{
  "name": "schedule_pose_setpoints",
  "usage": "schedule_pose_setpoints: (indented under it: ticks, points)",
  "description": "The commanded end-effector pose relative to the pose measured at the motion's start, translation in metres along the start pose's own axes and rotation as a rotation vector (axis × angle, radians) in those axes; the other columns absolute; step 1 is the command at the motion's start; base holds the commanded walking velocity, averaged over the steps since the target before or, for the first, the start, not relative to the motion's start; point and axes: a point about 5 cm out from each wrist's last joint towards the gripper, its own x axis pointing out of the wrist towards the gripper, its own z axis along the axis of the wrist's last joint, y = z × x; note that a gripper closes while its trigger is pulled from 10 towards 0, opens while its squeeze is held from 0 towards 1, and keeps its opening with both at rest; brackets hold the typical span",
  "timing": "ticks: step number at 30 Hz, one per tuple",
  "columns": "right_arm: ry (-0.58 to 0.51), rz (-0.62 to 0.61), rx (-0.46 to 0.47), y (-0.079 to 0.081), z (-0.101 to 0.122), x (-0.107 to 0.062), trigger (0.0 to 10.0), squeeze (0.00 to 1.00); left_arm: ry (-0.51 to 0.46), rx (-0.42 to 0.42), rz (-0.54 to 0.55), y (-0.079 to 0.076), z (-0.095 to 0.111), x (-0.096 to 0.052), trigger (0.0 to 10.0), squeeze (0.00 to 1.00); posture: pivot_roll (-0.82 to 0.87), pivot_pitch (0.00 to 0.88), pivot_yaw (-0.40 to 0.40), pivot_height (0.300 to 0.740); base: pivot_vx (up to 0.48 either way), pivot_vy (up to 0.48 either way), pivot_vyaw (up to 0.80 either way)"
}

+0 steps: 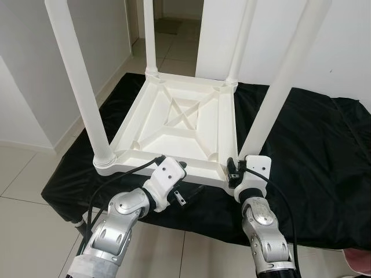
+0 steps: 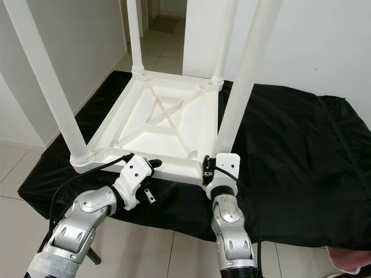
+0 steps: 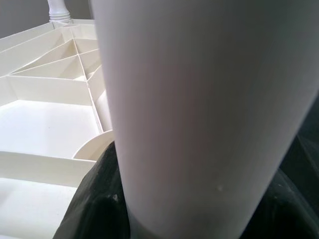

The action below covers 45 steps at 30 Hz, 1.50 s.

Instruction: Building children table

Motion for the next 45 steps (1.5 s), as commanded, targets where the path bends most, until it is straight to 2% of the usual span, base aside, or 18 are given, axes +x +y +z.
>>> schedule_pose_setpoints:
  ticks: [1, 2, 3, 11, 15, 19, 20, 21, 22, 25, 28, 34, 35, 36, 37, 38, 39, 45]
  points:
    - [0.056, 0.008, -0.008, 0.002, -0.01, -0.003, 10.0, 0.0, 0.004, 0.007, 0.117, 0.006, 0.001, 0.0, 10.0, 0.0, 0.02, 0.0, -0.036, 0.74, 0.0, 0.0, 0.0]
    - [0.049, 0.0, -0.009, 0.002, -0.009, -0.003, 10.0, 0.96, 0.003, 0.005, 0.118, 0.006, 0.002, 0.0, 10.0, 0.0, 0.02, 0.0, -0.036, 0.74, 0.0, 0.0, 0.0]
    - [0.037, -0.003, -0.008, 0.001, -0.007, -0.003, 10.0, 1.0, 0.002, 0.005, 0.119, 0.005, 0.002, 0.0, 10.0, 0.0, 0.02, 0.0, -0.038, 0.74, 0.0, 0.0, 0.0]
    - [-0.001, 0.028, 0.025, -0.004, -0.001, -0.003, 10.0, 1.0, -0.001, 0.001, 0.121, 0.005, 0.002, 0.001, 10.0, 0.0, 0.02, 0.0, -0.039, 0.74, 0.0, 0.0, 0.0]
    - [-0.05, 0.196, 0.08, -0.012, 0.005, -0.003, 10.0, 1.0, -0.003, 0.002, 0.122, 0.006, 0.002, 0.002, 10.0, 0.0, 0.01, 0.0, -0.036, 0.74, 0.0, 0.0, 0.0]
    - [-0.048, 0.234, 0.073, -0.014, 0.005, -0.003, 10.0, 1.0, -0.003, 0.002, 0.123, 0.007, 0.003, 0.002, 10.0, 0.0, 0.01, 0.0, -0.034, 0.74, 0.0, 0.0, 0.0]
    - [-0.044, 0.273, 0.061, -0.019, 0.003, -0.003, 10.0, 0.08, -0.004, 0.003, 0.123, 0.007, 0.003, 0.002, 10.0, 0.0, 0.01, 0.0, -0.033, 0.74, 0.0, 0.0, 0.0]
    - [-0.044, 0.273, 0.061, -0.019, 0.003, -0.003, 10.0, 0.08, -0.004, 0.003, 0.123, 0.007, 0.003, 0.002, 10.0, 0.0, 0.01, 0.0, -0.033, 0.74, 0.0, 0.0, 0.0]
    - [-0.045, 0.311, 0.035, -0.026, 0.003, -0.002, 10.0, 0.0, -0.005, 0.004, 0.123, 0.008, 0.003, 0.002, 10.0, 0.0, 0.01, 0.0, -0.033, 0.74, 0.0, 0.0, 0.0]
    - [-0.048, 0.341, 0.019, -0.032, 0.003, -0.001, 10.0, 0.0, -0.005, 0.005, 0.123, 0.008, 0.003, 0.002, 10.0, 0.0, 0.01, 0.0, -0.03, 0.74, 0.0, 0.0, 0.0]
    - [-0.054, 0.444, -0.058, -0.046, 0.007, 0.007, 10.0, 0.0, -0.004, 0.006, 0.118, 0.008, 0.003, 0.003, 10.0, 0.0, 0.01, 0.0, -0.025, 0.74, 0.0, 0.0, 0.0]
    - [-0.059, 0.522, -0.082, -0.047, 0.012, 0.017, 10.0, 0.0, -0.006, 0.008, 0.118, 0.009, 0.004, 0.004, 10.0, 0.0, 0.01, 0.0, -0.024, 0.74, 0.0, 0.0, 0.0]
    - [-0.06, 0.555, -0.097, -0.046, 0.013, 0.021, 6.3, 0.0, -0.007, 0.009, 0.118, 0.01, 0.004, 0.004, 10.0, 0.0, 0.02, 0.0, -0.023, 0.74, 0.0, 0.0, 0.0]
    - [-0.059, 0.579, -0.107, -0.045, 0.013, 0.023, 4.9, 0.0, -0.007, 0.01, 0.117, 0.01, 0.005, 0.004, 10.0, 0.0, 0.02, 0.0, -0.023, 0.74, 0.0, 0.0, 0.0]
    - [-0.059, 0.579, -0.107, -0.045, 0.013, 0.023, 4.9, 0.0, -0.007, 0.01, 0.117, 0.01, 0.005, 0.004, 10.0, 0.0, 0.02, 0.0, -0.023, 0.74, 0.0, 0.0, 0.0]
    - [-0.057, 0.599, -0.115, -0.044, 0.013, 0.025, 0.7, 0.0, -0.006, 0.011, 0.112, 0.009, 0.005, 0.004, 10.0, 0.0, 0.02, 0.0, -0.024, 0.74, 0.0, 0.0, 0.0]
    - [-0.05, 0.616, -0.12, -0.043, 0.012, 0.026, 0.0, 0.0, -0.005, 0.011, 0.108, 0.008, 0.004, 0.004, 10.0, 0.0, 0.02, 0.0, -0.027, 0.74, 0.0, 0.0, 0.0]
    - [-0.028, 0.657, -0.125, -0.045, 0.007, 0.027, 0.0, 0.0, -0.002, 0.01, 0.106, 0.006, 0.003, 0.003, 10.0, 0.0, 0.03, 0.0, -0.032, 0.74, 0.0, 0.0, 0.0]
